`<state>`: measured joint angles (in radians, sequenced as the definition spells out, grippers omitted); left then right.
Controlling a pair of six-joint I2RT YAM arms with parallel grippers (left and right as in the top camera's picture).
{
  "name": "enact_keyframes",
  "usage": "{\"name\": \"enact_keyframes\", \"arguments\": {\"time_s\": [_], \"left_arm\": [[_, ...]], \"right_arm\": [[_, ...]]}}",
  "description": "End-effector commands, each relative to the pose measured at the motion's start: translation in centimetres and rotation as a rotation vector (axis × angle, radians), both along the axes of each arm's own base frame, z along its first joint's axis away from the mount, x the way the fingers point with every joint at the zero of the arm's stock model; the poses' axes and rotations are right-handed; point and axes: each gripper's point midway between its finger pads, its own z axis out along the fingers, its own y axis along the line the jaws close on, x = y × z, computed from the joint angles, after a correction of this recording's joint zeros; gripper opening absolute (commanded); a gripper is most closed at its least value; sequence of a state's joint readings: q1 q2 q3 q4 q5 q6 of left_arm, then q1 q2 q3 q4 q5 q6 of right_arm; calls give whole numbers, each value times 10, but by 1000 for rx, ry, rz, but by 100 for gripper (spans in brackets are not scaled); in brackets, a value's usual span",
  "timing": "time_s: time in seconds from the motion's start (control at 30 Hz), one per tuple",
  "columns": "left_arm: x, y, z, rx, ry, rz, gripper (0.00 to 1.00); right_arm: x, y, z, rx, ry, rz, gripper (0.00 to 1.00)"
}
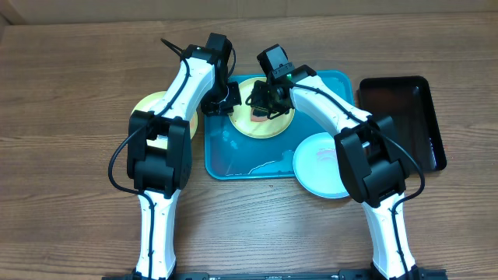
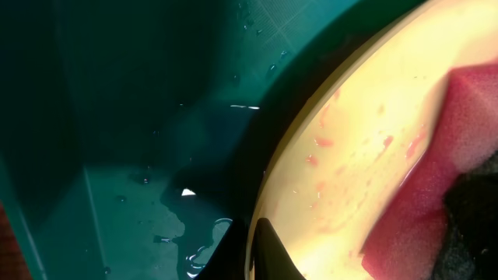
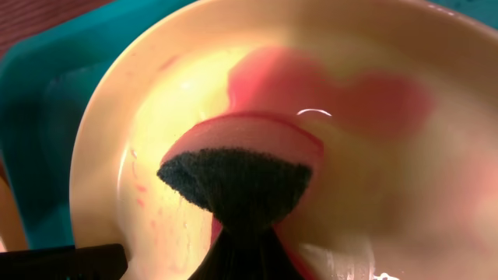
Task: Clean dirty plates on tray and stack at the side
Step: 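Keep scrubbing the sauce around the yellow plate with the right gripper's sponge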
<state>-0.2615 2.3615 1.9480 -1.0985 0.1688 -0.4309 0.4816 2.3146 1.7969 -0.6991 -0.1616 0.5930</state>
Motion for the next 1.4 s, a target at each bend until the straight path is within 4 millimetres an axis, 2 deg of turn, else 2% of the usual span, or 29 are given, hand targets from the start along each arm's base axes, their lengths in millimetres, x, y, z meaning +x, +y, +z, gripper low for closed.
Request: {"name": "enact_keyframes", "arguments": {"time_s": [0.0, 0.23, 0.33, 0.4, 0.67, 0.77, 0.9, 1.1, 1.37], "left_arm": [[-4, 2, -7, 15, 14, -14, 4], [-4, 2, -7, 15, 14, -14, 4], [-4, 2, -7, 16, 14, -14, 4], [-4, 2, -7, 16, 14, -14, 4], [-5, 2, -7, 16, 14, -18, 4], [-5, 2, -7, 16, 14, -18, 4], [-5, 2, -7, 16, 13, -28, 4], [-8, 3, -7, 20, 27, -29, 4], [-9, 4, -7, 23, 29, -36, 5]], "right_arm": [[-16, 15, -15, 7, 35, 90, 4], [-54, 26, -15, 82, 183, 186, 4], [-66, 20, -18, 59, 226, 208, 4], [-66, 9, -21, 20, 237, 191, 4], [-40, -58, -32, -175, 209, 41, 4], [-29, -75, -32, -217, 181, -8, 4], [-12, -86, -31, -249, 121, -45, 4], [2, -97, -26, -297, 71, -101, 4], [29, -97, -2, -308, -31, -129, 4]]}}
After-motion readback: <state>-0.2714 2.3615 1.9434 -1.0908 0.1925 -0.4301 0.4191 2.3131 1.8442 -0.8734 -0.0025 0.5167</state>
